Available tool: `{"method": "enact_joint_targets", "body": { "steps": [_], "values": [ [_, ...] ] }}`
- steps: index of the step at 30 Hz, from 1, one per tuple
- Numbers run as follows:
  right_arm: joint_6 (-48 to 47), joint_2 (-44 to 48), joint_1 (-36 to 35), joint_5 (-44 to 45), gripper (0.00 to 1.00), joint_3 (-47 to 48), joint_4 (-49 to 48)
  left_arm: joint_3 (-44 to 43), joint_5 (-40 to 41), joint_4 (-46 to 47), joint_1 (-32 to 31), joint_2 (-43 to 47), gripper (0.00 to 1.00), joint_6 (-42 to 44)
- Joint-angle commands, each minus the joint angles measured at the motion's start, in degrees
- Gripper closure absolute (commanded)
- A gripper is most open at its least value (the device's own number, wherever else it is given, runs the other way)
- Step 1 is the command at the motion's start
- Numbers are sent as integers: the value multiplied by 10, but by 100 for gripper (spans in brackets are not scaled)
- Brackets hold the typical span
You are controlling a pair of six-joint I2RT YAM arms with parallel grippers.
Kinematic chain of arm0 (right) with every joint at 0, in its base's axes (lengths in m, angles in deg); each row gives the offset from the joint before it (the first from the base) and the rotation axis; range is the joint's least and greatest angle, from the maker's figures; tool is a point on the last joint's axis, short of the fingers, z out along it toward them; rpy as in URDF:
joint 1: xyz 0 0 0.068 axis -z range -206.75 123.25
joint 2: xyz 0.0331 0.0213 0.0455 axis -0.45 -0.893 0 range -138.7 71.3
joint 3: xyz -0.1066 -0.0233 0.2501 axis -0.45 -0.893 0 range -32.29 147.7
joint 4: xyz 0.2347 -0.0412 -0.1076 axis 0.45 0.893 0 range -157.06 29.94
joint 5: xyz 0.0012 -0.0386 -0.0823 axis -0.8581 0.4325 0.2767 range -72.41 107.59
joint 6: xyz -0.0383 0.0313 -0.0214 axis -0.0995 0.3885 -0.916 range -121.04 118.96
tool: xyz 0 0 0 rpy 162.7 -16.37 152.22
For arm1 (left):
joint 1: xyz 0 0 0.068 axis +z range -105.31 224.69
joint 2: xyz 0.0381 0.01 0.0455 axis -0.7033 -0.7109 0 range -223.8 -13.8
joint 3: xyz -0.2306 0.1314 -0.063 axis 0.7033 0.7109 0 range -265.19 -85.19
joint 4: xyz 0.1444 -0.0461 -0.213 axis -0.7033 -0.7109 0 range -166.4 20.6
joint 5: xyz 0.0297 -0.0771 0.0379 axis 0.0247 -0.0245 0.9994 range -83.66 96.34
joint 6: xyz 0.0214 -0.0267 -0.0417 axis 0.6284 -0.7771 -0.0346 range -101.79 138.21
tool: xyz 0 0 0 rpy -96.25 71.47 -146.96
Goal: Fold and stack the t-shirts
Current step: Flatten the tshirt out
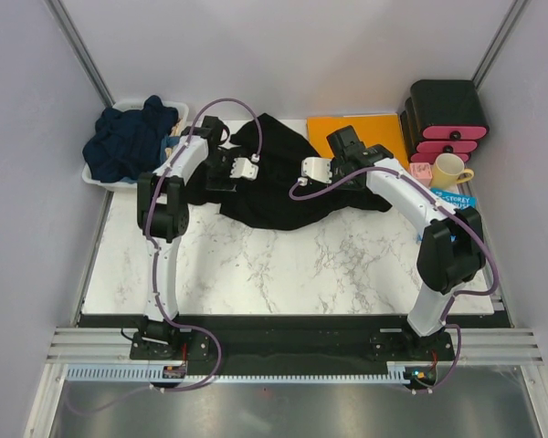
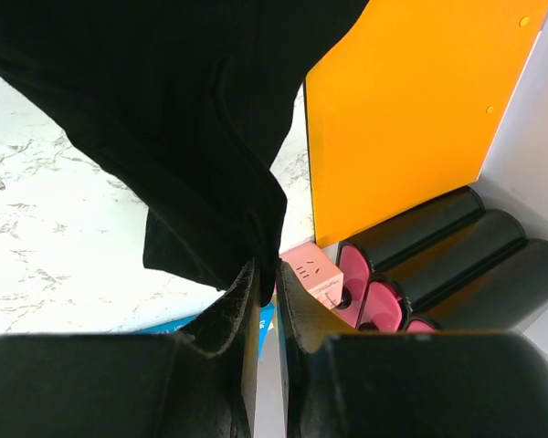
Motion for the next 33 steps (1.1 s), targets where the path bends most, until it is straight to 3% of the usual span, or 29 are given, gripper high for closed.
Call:
{"method": "enact_joint_targets", "body": {
  "steps": [1,4,10,19,27,33],
  "values": [
    [10,1,-3,-5,81,12,0,61,21,137,15,23,0,-119],
    [13,2,-3,-4,81,7,-1,104,31,204,17,63,0,-156],
    [17,5,-3,-6,81,-2,-6,278,2,320,20,196,0,-150],
    [19,5,-3,-8,81,-7,-9,426,-81,303,20,327,0,-89],
    [18,3,-3,-7,81,-5,-11,514,-90,287,24,362,0,-27],
    [18,6,-3,-4,81,-7,-11,633,-101,365,31,394,0,39]
  ]
}}
